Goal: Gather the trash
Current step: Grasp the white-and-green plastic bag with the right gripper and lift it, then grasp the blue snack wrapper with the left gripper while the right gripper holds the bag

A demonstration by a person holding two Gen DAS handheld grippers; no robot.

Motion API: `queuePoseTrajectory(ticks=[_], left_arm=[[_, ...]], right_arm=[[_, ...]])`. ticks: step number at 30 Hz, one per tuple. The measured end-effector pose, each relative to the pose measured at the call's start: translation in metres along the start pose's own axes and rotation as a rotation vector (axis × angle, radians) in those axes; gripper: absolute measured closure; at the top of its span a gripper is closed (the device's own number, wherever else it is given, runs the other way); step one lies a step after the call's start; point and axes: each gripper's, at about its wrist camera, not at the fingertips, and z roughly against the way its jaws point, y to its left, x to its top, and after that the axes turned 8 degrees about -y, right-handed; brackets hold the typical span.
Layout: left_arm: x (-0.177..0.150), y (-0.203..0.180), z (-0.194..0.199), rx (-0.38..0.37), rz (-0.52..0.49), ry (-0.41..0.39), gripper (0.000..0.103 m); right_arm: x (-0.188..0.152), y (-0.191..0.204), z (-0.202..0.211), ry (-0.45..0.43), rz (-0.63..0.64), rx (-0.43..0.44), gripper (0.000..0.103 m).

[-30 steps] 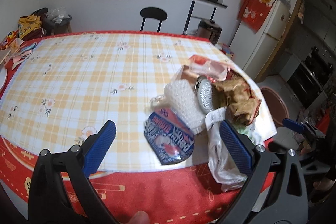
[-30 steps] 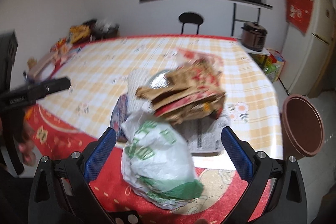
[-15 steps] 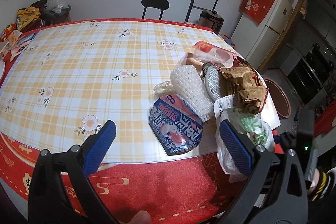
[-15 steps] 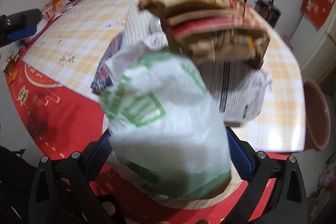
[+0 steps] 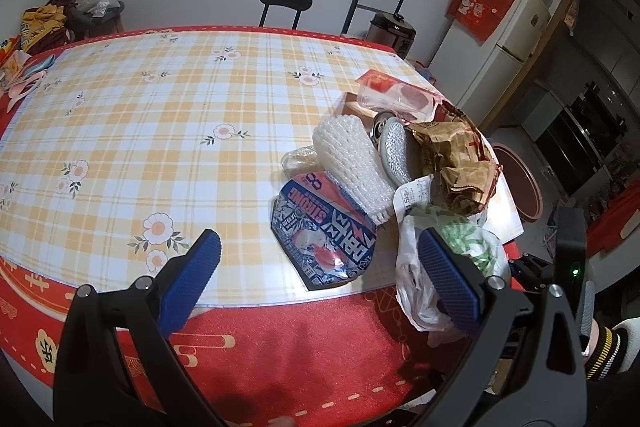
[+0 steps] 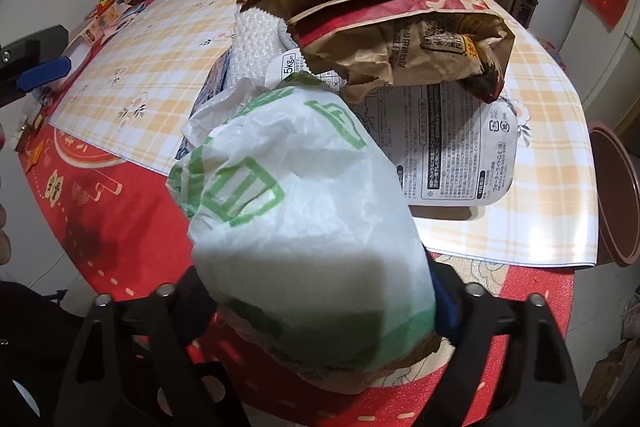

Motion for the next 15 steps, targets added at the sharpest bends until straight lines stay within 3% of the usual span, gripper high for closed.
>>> queuePoseTrajectory(ticks=[6,15], left_arm=[[-0.003,0.0,0.0,-0.005,0.009,0.01,0.006],[-0.008,-0.003,0.005,0.016,0.009,0.009,0.006]], right_arm=[[-0.002,0.001,0.004,0.002,-0.001,0.063,0.042],[-0.006,0.024,0.012,0.004,0.102,0.144,0.048]])
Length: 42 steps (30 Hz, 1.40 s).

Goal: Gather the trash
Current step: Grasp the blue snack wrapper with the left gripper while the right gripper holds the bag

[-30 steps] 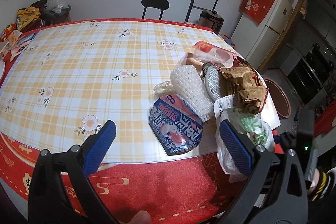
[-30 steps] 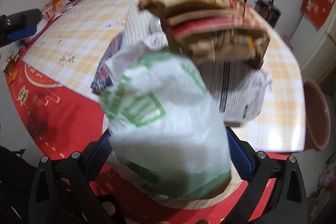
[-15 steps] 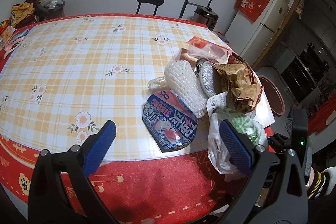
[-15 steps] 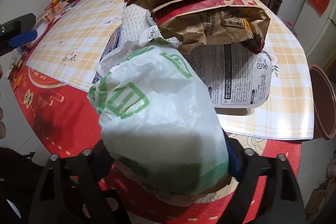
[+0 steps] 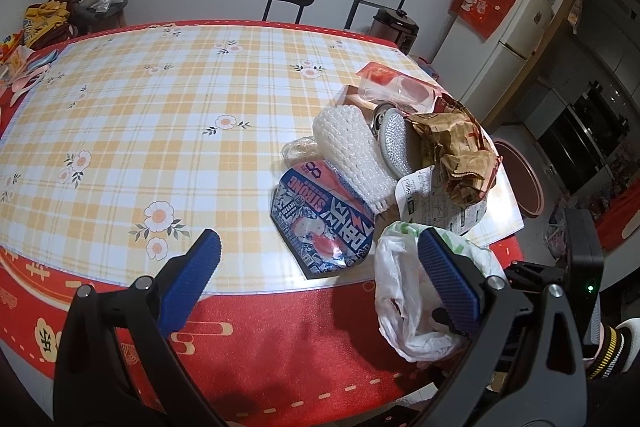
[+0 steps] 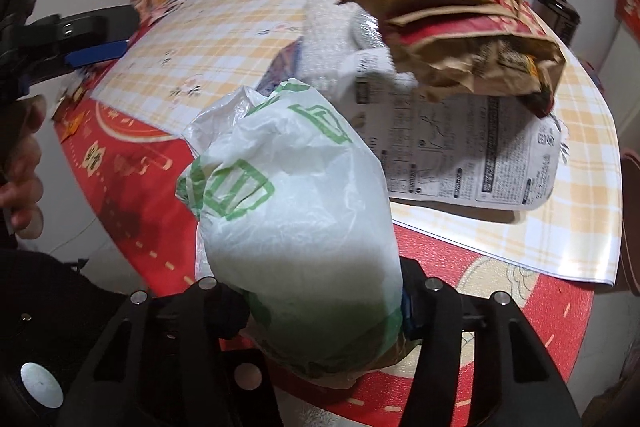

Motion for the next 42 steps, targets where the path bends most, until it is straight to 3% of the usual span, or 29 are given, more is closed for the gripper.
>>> queuePoseTrajectory(ticks=[10,29,36,42], left_arm=[[-0.008,-0.001,0.006,0.068,0.059,-0.003,0.006],[-0.042,-0.061,-0.005,0.198,0.084,-0.031,0.006],[-0.048,-0.067,-0.024,0.239,0.022,-0.011,0.006],[-0.047,-0.065,-0.071,0.245,-0.045,0.033,0.006]], right_arm=[[-0.005,-0.015,0.022,-0.058,-0.017,0.054,0.048],[-0.049,-0.089,0.081,-0.119,-0.017,0.097,0.048],[-0.057,-0.115,0.096,-0.149,-0.093,0.068,0.048],[-0.065,-0.141,0.106,-0.159,-0.196,-0.009,0.048]])
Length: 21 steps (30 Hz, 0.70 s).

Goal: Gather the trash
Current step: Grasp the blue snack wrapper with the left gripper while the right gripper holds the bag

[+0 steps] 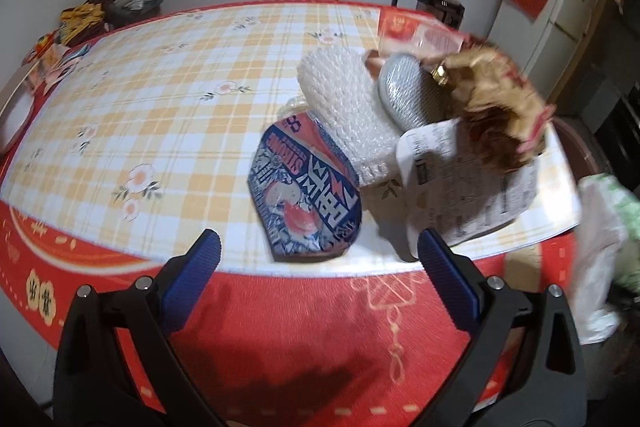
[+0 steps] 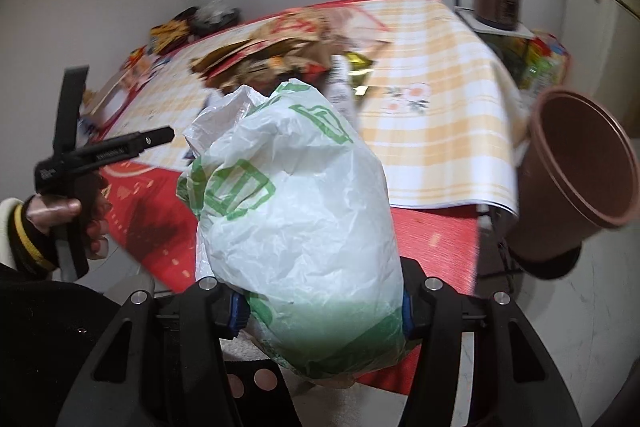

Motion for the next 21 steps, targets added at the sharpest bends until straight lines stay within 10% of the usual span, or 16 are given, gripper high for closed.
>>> queuePoseTrajectory(ticks=[21], left_arm=[[0.006,-0.001,-0.084,0.069,-0.227,0.057,0.006]], right_arm=[[0.008,-0.02,-0.008,-0.023,-0.172,-0.133,0.048]])
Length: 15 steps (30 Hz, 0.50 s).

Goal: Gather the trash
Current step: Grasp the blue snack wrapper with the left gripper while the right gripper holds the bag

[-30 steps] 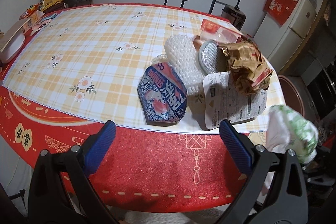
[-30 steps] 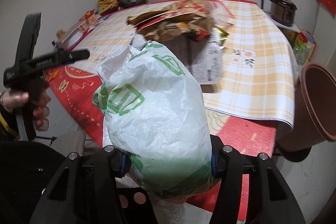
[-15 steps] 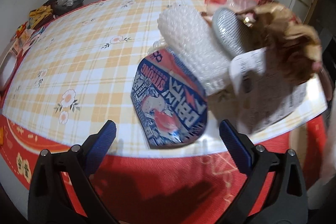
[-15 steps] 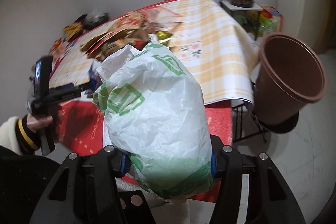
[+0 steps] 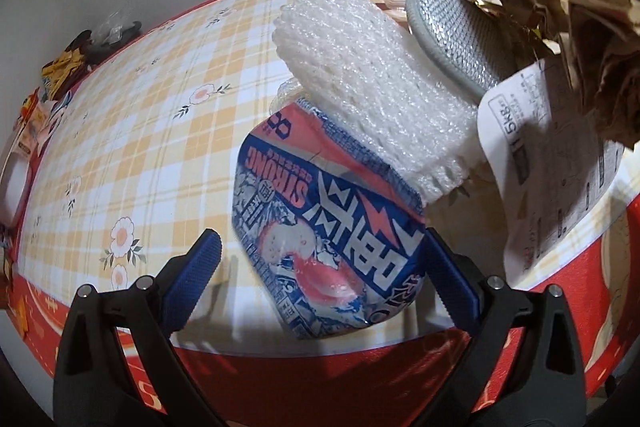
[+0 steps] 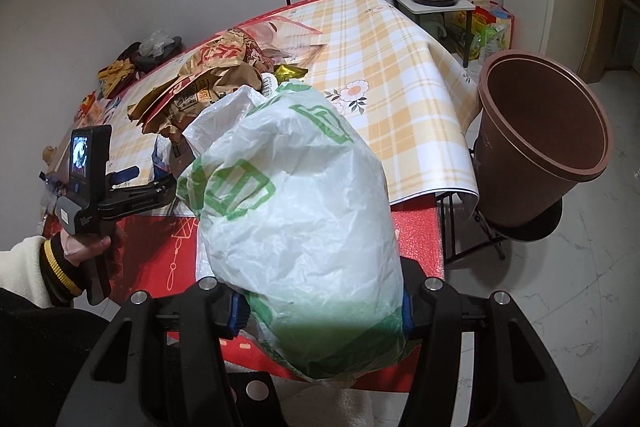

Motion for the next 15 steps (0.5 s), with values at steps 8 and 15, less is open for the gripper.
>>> queuePoseTrajectory(ticks=[8,15], left_arm=[[-0.006,0.017,-0.006,-0.038,0.005,0.015,0.019],[-0.004,0.04,0.01,-0.148,0.052,0.001,0.053]], right_arm=[[0.002,0.01,-0.005,-0.005,0.008,-0.014,0.048],[0.006,0.019,-0.004,-0.026,0.009,-0.017,0.048]])
